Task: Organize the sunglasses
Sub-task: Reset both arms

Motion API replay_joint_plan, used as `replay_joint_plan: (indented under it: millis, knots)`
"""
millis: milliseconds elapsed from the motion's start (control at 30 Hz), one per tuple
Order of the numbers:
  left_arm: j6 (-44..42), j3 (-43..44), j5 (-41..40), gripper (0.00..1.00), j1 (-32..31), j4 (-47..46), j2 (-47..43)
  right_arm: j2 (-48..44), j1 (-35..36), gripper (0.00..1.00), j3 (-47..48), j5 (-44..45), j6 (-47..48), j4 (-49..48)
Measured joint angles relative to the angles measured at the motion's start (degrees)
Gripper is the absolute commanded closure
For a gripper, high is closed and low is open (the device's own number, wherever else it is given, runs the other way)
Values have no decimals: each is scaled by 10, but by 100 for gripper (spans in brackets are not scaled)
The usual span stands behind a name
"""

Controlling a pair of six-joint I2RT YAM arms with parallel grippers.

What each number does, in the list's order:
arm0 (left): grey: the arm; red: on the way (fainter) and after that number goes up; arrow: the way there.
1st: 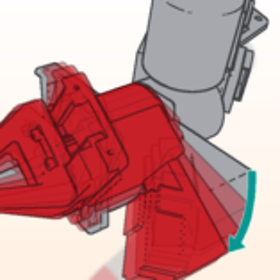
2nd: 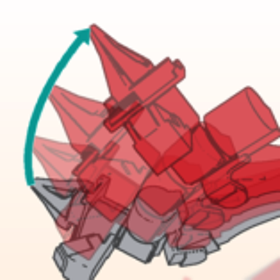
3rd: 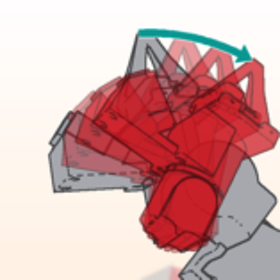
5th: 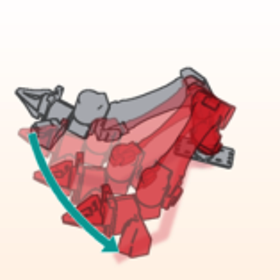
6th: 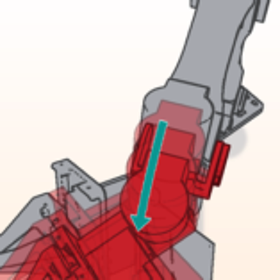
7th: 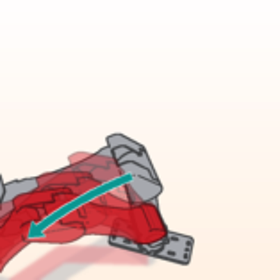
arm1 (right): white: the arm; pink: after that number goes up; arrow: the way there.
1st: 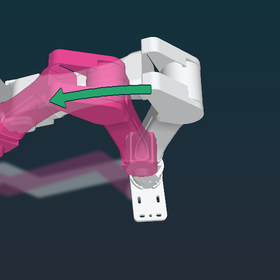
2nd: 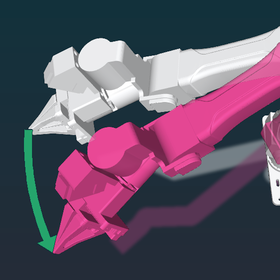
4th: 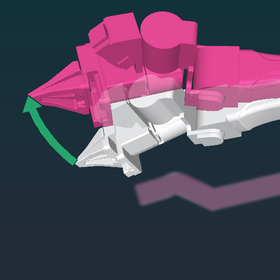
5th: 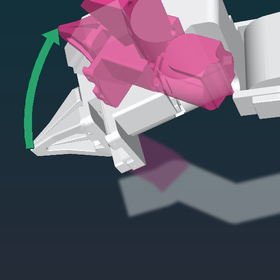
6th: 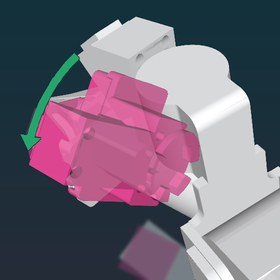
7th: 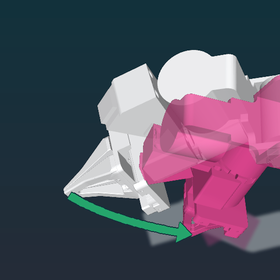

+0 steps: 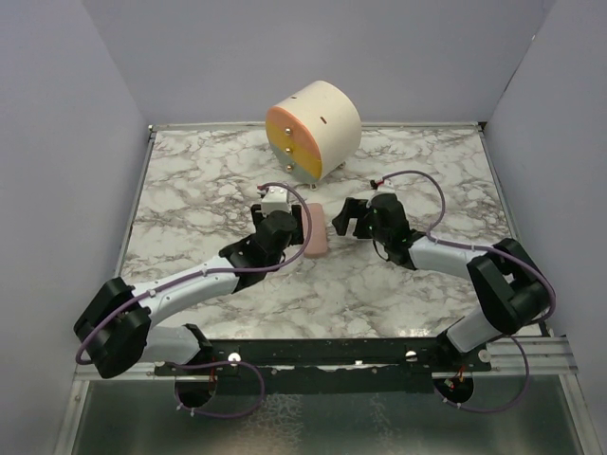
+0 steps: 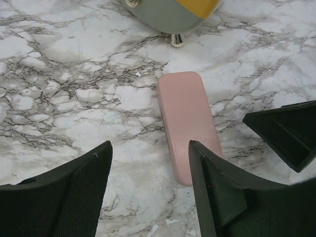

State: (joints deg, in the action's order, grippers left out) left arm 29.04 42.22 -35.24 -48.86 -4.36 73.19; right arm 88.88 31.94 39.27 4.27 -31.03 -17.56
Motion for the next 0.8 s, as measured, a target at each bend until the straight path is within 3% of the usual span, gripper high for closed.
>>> replay_joint_plan:
  millis: [33,67,300,367,800]
  knots:
    - [0,-3,-1,14,0,1,-4,-3,0,6,-2,3,0,0]
    - [-1,-6,-3,9,1,1,-9,-5,0,5,-4,6,1,0]
    - [-2,-27,-22,8,4,3,-29,-31,2,3,-19,25,11,-4]
    - [-3,-38,-26,1,6,2,-32,-37,4,3,-19,35,14,-5]
    - [-20,-115,-34,1,21,-28,-44,-27,23,0,18,116,25,35]
